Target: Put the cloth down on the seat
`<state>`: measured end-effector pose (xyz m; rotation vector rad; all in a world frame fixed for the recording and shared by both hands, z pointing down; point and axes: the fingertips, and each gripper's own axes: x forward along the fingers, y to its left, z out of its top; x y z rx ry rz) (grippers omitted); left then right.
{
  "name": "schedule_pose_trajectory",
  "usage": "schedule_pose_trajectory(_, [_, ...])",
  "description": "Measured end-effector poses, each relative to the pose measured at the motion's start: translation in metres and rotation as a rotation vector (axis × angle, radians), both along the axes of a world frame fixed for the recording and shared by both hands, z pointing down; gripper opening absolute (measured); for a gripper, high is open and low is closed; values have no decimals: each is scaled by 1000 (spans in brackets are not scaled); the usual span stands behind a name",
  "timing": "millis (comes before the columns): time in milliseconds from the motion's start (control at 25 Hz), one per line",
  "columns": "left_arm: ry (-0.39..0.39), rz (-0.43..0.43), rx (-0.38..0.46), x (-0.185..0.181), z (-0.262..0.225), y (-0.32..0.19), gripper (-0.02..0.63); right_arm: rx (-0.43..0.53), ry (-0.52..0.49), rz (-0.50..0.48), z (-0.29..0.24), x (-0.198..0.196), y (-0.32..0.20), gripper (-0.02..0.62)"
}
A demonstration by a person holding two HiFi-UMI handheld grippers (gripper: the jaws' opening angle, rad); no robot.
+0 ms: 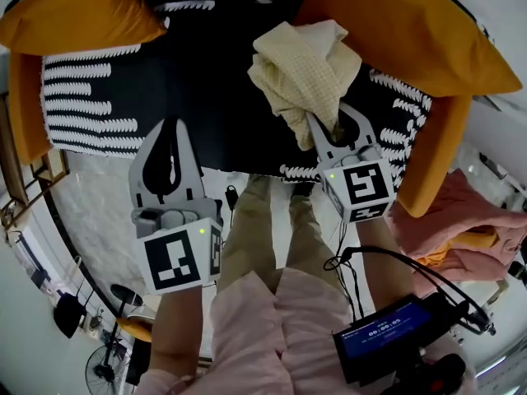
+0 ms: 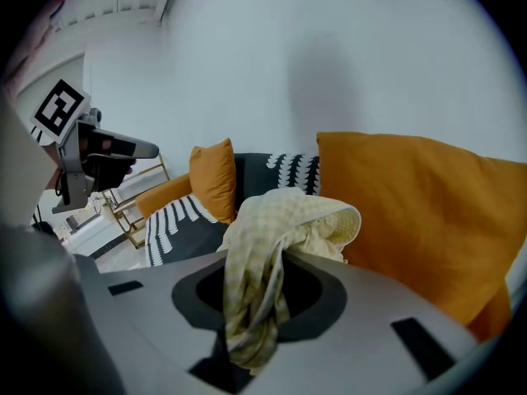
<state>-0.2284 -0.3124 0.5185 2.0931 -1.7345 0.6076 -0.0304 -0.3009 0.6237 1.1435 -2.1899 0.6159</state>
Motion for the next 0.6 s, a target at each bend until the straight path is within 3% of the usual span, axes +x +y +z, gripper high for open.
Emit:
schedule_pose_trajectory(240, [12,-9,-8,-1,15,-4,26,-58,40,-17,29,-2,-5,116])
schedule_pose_trajectory(440, [22,-16,-12,1,16,4,26,-144,88,-40,48,4,0,250])
schedule_pose_trajectory(600, [24,-21,-3,-6,11,2,26,-127,101,-57,41,-3,-2,244])
